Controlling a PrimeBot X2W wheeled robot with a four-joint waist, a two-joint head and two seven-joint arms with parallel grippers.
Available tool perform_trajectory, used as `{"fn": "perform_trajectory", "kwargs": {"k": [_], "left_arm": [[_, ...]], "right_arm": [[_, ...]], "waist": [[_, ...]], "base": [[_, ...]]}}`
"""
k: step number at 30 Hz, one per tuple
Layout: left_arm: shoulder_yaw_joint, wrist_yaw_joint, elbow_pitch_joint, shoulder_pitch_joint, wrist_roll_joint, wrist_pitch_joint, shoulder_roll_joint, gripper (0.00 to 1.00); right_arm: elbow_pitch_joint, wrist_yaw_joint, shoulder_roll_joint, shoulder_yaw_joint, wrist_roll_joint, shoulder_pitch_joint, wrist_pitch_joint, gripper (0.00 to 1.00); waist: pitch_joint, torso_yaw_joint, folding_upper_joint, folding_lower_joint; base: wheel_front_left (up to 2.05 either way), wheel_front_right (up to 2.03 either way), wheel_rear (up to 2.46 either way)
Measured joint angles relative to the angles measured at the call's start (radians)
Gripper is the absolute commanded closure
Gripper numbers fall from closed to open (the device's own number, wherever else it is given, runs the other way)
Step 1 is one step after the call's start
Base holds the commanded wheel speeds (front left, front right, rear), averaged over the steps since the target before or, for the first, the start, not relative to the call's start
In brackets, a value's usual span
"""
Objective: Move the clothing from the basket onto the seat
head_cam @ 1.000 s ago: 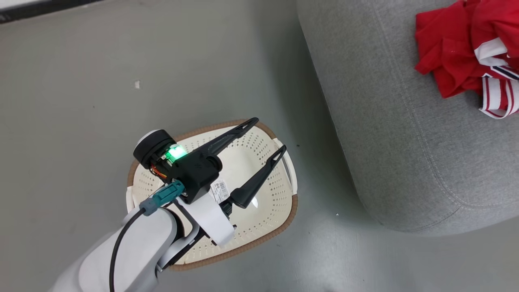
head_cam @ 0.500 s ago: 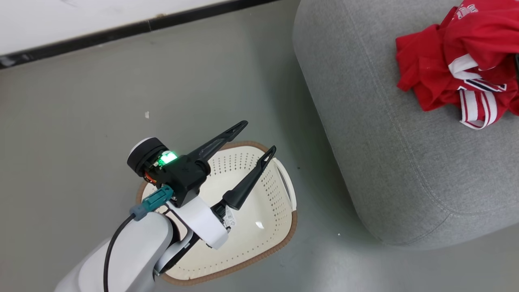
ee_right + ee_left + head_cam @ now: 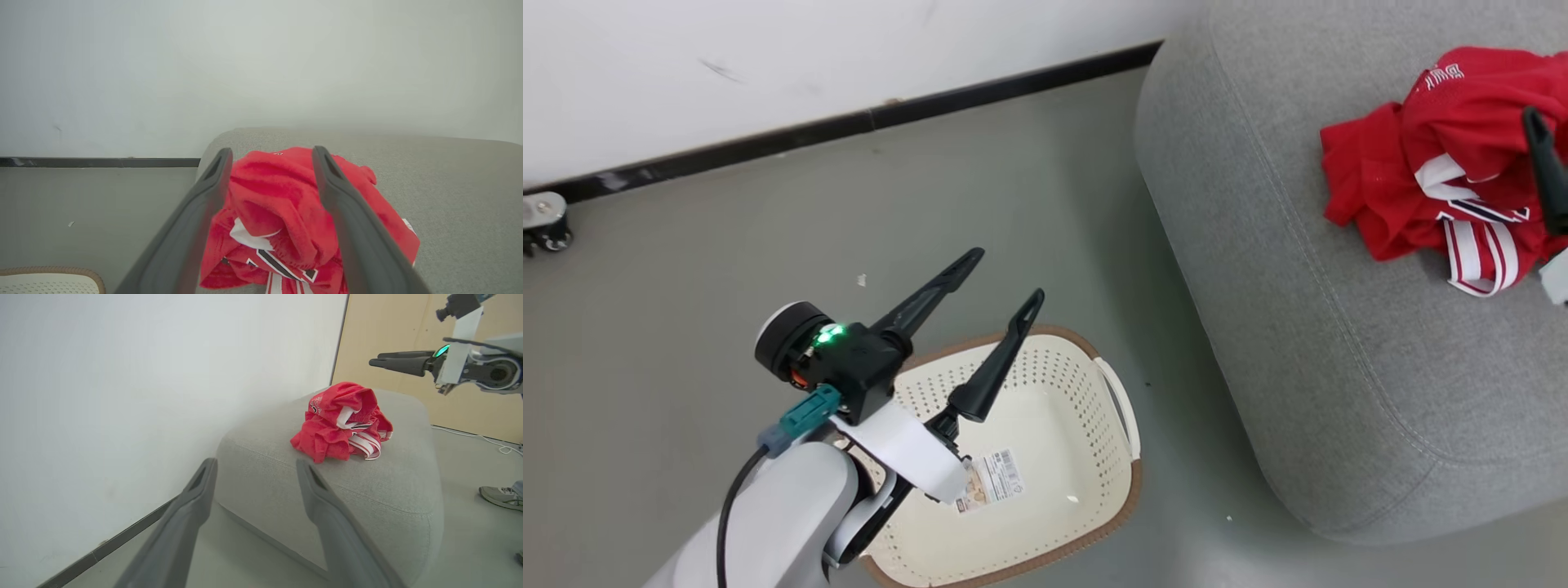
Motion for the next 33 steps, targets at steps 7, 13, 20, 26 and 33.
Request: {"fn": "perform_trajectory", "kwargs": {"k": [7,13,20,26,33], "left_arm": [[0.041,0.031,0.01,0.024,-0.025,-0.013,0.003,0.0],[0.067,0.053,0.027,0.061,-0.039,-0.015,0.009,0.0],[0.103,0.076,0.036,0.089,-0.056,-0.023,0.013,0.0],[0.151,0.1,0.053,0.132,-0.086,-0.032,0.012,0.0],[0.182,0.109,0.071,0.171,-0.101,-0.035,0.013,0.0]], "right_arm": [[-0.073,0.0,0.018,0.014,-0.003,0.013,-0.002,0.0],[-0.117,0.0,0.068,-0.005,0.001,0.058,-0.004,0.0],[-0.17,0.0,0.093,-0.047,-0.001,0.099,-0.004,0.0],[-0.206,0.0,0.142,-0.068,-0.001,0.163,-0.006,0.0],[-0.255,0.0,0.177,-0.087,-0.019,0.239,-0.007,0.0]], "waist": [[-0.042,0.036,0.0,0.0],[-0.074,0.07,0.0,0.0001],[-0.102,0.104,0.0,0.0],[-0.131,0.136,0.0,0.0],[-0.164,0.169,0.0,0.0]], "base": [[0.0,0.0,0.0],[0.0,0.0,0.0],[0.0,0.0,0.0],[0.0,0.0,0.0],[0.0,0.0,0.0]]}}
